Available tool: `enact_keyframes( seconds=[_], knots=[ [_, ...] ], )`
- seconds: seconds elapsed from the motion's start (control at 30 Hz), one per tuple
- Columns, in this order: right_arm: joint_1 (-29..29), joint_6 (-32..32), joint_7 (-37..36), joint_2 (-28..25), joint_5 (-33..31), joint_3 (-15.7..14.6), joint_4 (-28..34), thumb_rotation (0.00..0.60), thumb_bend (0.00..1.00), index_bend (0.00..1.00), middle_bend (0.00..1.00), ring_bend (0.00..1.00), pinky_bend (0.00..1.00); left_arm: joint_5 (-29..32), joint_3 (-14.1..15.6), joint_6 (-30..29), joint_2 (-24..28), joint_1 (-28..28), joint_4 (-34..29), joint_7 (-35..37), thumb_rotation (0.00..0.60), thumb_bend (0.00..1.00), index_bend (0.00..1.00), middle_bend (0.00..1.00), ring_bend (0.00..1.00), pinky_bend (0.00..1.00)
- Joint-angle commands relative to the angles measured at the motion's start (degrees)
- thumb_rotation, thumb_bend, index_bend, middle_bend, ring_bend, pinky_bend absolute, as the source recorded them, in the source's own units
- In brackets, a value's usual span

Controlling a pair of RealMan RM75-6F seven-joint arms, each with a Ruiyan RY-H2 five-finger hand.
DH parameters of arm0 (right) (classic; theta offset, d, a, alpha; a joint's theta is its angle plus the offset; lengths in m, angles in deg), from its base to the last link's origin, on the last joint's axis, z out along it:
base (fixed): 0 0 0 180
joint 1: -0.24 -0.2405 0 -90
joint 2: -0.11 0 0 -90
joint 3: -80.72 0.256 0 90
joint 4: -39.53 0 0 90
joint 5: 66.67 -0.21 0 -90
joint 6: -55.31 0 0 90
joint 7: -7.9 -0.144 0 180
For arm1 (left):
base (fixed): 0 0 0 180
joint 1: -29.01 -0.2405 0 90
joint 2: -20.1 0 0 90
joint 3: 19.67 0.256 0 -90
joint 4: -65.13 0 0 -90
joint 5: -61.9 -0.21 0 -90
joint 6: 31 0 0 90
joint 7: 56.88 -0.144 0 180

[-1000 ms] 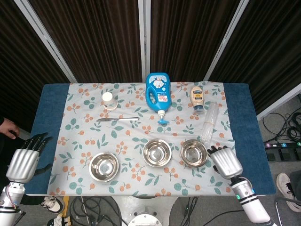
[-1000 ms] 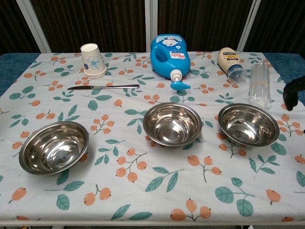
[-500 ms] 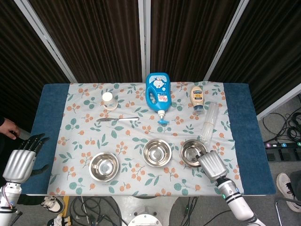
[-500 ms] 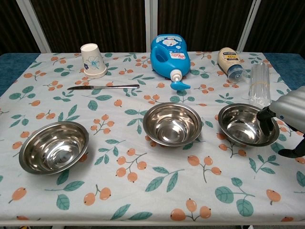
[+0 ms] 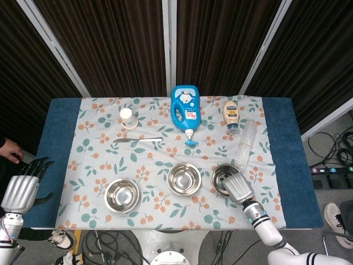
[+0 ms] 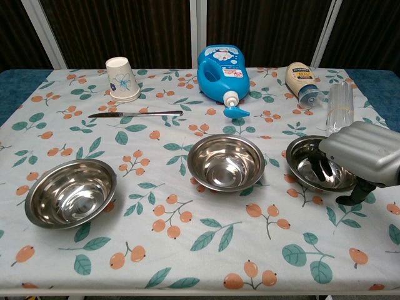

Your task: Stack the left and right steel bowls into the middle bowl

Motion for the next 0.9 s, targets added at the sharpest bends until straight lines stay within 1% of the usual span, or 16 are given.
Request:
enact_keyframes(
  seconds=[0.03, 0.13, 0.2, 0.53, 0.73, 0.9],
  knots=[
    [-0.54, 0.21, 0.13, 0.55, -0.43, -0.13, -0.46, 0.600, 0.10, 0.51, 0.54, 0.62, 0.62, 0.11, -0.07, 0.11, -0.02, 0.05, 0.04, 0.08, 0.600, 0.15, 0.23, 0.24, 0.17, 0.25],
    [-1.05, 0.21, 0.25, 0.99, -0.91, -0.26, -0.88, 0.600, 0.13, 0.52, 0.56, 0.62, 0.62, 0.16, -0.04, 0.18, 0.00, 0.04, 0.08, 0.21, 0.600, 0.15, 0.23, 0.24, 0.17, 0.25],
    [-1.36, 0.17, 0.52, 1.17, -1.35, -0.36, -1.00, 0.600, 0.16, 0.55, 0.57, 0.62, 0.62, 0.19, -0.04, 0.21, 0.00, 0.04, 0.12, 0.33, 0.600, 0.15, 0.23, 0.24, 0.17, 0.25],
    [-2.04, -1.32, 1.18, 1.89, -2.34, -1.07, -1.32, 0.600, 0.31, 0.66, 0.65, 0.69, 0.63, 0.23, -0.02, 0.70, 0.11, 0.25, 0.11, 0.63, 0.600, 0.15, 0.23, 0.24, 0.17, 0.25],
    [-2.24, -2.05, 1.28, 1.72, -2.74, -1.51, -1.05, 0.600, 0.35, 0.68, 0.66, 0.69, 0.63, 0.27, -0.06, 0.66, 0.10, 0.24, 0.09, 0.78, 0.600, 0.15, 0.23, 0.24, 0.17, 0.25],
    [-2.63, -2.94, 1.14, 1.24, -2.15, -1.48, 0.06, 0.600, 0.35, 0.69, 0.66, 0.69, 0.63, 0.43, -0.10, 0.68, 0.13, 0.21, 0.01, 0.93, 0.600, 0.15, 0.23, 0.24, 0.17, 0.25]
  ],
)
